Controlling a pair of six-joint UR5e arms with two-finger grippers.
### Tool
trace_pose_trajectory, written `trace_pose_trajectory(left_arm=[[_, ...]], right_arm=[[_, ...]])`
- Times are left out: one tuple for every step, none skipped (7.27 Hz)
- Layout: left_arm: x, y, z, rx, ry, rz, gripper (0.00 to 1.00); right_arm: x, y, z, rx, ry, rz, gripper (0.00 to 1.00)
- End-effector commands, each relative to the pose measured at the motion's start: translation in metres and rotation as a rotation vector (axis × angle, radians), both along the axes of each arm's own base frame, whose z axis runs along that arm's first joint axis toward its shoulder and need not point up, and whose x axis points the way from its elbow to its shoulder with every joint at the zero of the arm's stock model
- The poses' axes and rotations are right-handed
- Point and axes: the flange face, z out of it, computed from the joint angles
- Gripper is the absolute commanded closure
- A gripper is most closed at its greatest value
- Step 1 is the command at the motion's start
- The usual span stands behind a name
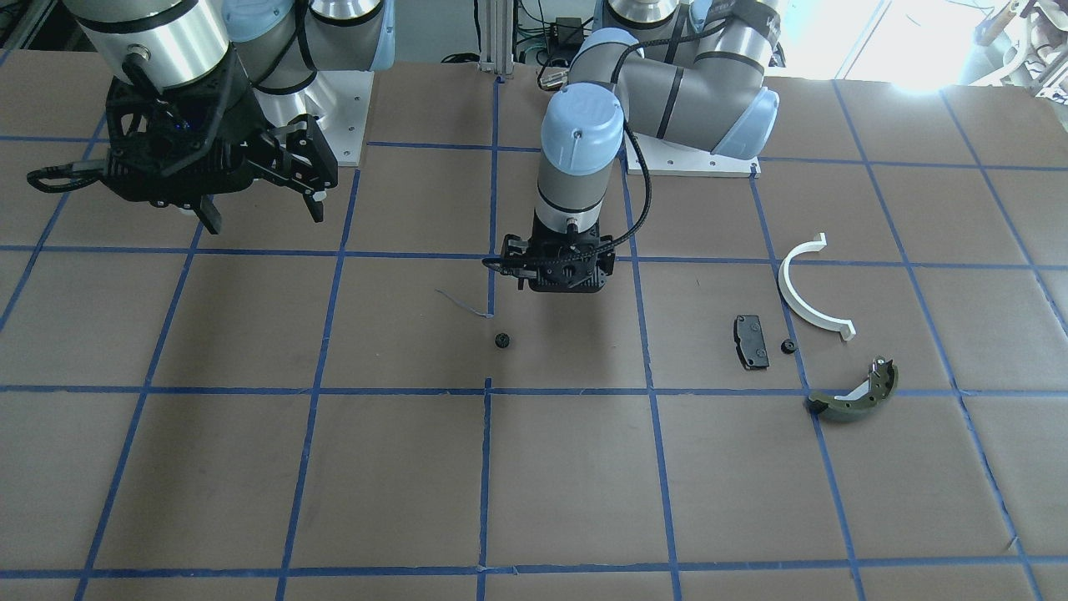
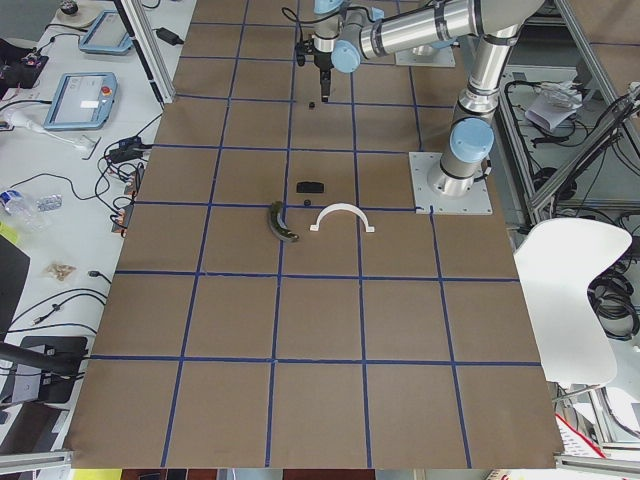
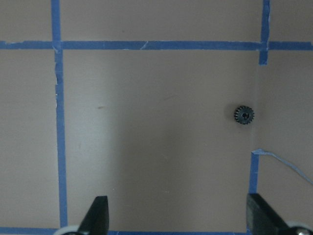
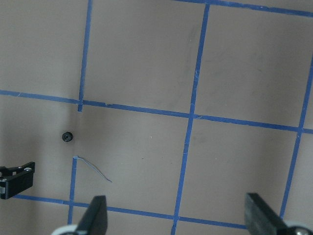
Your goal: Place bearing gear from tray to pile
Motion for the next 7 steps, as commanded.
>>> trace_pose_trajectory(left_arm=[[-0.024,-0.015,-0.035,0.021,0.028,-0.028,0.0],[-0.036,-0.023,-0.036,0.014,0.03,-0.024,0.0],[-0.047,-0.029,-0.041,0.016,0.029,-0.025,0.0],[-0.05,-0.032,-0.05,0.025,0.024,-0.031,0.0],[-0.051,-0.032,-0.058,0.033,0.019,-0.033,0.0],[-0.053,-0.035,-0.064,0.026,0.022,-0.039,0.0],[-0.053,-0.036,-0.066,0.023,0.023,-0.04,0.0]], right_arm=[[-0.042,-0.013,-0.013,0.042,0.031,-0.08,0.0],[-0.042,-0.008,-0.008,0.036,0.036,-0.08,0.0],[-0.042,-0.005,-0.008,0.053,0.034,-0.079,0.0],[-0.044,0.001,-0.012,0.102,0.039,-0.072,0.0],[-0.042,0.003,-0.008,0.094,0.033,-0.069,0.0],[-0.04,0.005,-0.005,0.087,0.015,-0.076,0.0],[-0.043,0.004,-0.007,0.094,0.031,-0.069,0.0]])
